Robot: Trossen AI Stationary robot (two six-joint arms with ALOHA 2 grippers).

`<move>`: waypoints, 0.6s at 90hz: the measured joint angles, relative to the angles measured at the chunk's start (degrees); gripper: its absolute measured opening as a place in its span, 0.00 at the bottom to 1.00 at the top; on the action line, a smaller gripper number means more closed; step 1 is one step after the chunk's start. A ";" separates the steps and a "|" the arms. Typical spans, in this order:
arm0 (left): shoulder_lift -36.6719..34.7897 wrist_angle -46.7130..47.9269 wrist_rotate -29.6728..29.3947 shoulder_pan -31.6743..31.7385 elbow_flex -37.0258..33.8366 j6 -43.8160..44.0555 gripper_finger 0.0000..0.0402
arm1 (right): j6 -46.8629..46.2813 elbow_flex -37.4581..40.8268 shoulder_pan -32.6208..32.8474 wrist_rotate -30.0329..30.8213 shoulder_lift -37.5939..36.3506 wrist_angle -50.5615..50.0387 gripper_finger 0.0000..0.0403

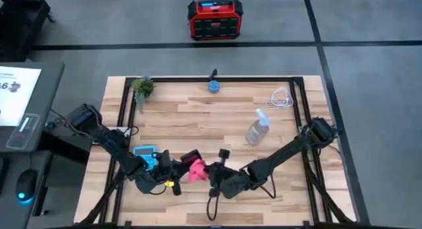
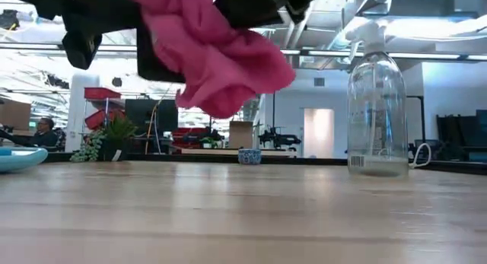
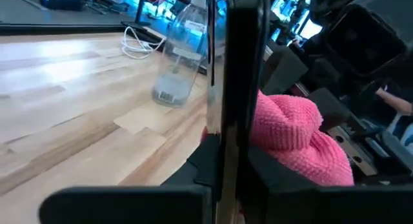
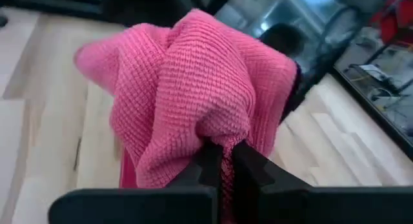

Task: Apply microfiber cloth
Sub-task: Wipe the front of the black cellphone using pink microfiber cloth

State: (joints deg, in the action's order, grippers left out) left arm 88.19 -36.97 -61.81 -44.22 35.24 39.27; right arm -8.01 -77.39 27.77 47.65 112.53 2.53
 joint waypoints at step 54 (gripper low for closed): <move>-0.13 -0.97 2.26 0.26 0.28 -0.28 0.03 | 2.63 0.03 1.18 4.52 -2.33 2.34 0.00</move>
State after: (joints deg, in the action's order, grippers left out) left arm 88.06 -37.94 -59.56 -43.96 35.53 38.99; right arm -5.38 -77.36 28.95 52.17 110.20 4.87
